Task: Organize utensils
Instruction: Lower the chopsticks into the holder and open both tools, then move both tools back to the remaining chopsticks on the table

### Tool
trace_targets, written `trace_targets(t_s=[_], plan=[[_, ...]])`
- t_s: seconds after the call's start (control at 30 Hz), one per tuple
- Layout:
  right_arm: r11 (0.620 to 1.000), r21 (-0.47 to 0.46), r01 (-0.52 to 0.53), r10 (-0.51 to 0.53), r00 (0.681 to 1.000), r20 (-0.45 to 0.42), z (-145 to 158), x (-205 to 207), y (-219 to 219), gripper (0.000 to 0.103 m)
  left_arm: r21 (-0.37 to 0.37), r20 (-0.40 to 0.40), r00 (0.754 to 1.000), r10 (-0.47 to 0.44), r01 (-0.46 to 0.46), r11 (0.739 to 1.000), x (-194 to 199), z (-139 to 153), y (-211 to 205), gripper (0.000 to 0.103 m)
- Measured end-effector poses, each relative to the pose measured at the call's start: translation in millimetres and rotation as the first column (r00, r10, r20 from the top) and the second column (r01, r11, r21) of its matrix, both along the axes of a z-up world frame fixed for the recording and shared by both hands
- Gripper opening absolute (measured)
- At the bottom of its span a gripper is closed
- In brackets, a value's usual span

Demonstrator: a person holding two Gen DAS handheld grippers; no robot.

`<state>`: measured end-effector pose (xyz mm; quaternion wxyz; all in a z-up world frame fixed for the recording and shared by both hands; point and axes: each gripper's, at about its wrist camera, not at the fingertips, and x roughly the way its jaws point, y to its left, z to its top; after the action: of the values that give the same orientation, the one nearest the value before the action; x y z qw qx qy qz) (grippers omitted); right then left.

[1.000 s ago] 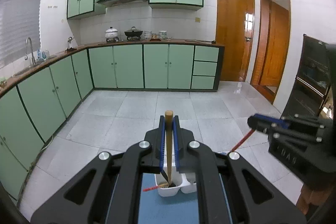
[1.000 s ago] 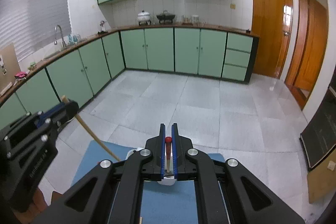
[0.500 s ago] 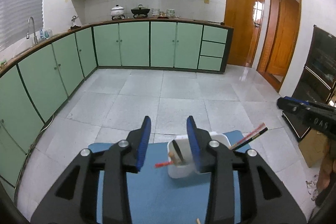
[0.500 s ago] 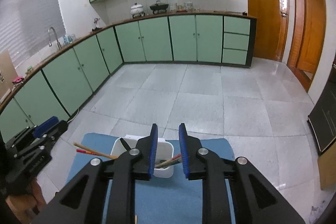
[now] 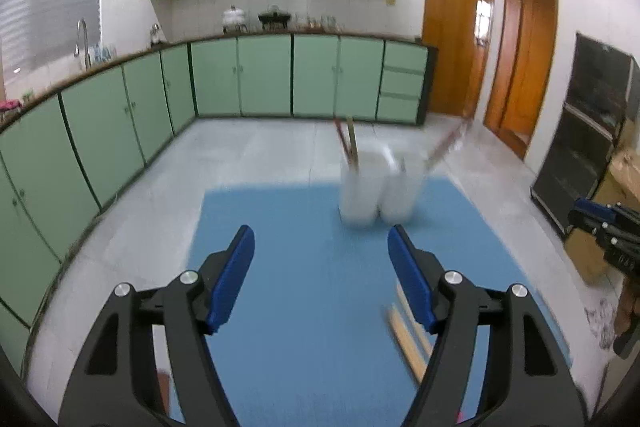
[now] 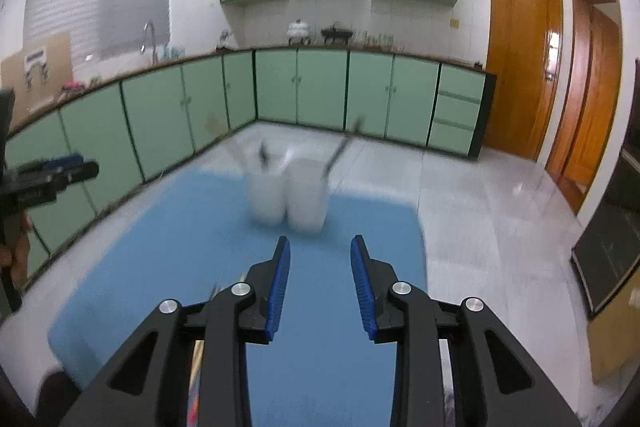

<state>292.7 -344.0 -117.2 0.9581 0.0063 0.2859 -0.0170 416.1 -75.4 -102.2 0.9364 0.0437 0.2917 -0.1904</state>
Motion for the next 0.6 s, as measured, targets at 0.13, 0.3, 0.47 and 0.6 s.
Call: trace_targets(t_s=[0.13, 0.3, 0.47, 0.6], plan=[[0.999, 0.031, -0.044, 0.047, 0.994, -0.098, -71, -47, 32, 0.031, -0.001, -0.038, 0.999, -0.007, 0.007, 1.000, -53, -48, 12, 0.071], [0.993, -0.007, -0.116, 0.114, 0.978, -0.175, -135, -88, 70, 0.031, 0.043, -0.085, 0.995, -0.053, 0.056, 0.997, -118, -107, 4, 0.071], [0.983, -0.005, -0.184, 0.180, 0.965, -0.191, -156, -93, 93, 0.031, 0.082, -0.128, 0.987, -0.095, 0.106, 0.991, -151, -147, -6, 0.071], [0.976, -0.012, -0.217, 0.211, 0.959, -0.188, -163, -86, 100, 0.031, 0.069, -0.147, 0.988, -0.056, 0.066, 0.995, -148, -153, 8, 0.071]])
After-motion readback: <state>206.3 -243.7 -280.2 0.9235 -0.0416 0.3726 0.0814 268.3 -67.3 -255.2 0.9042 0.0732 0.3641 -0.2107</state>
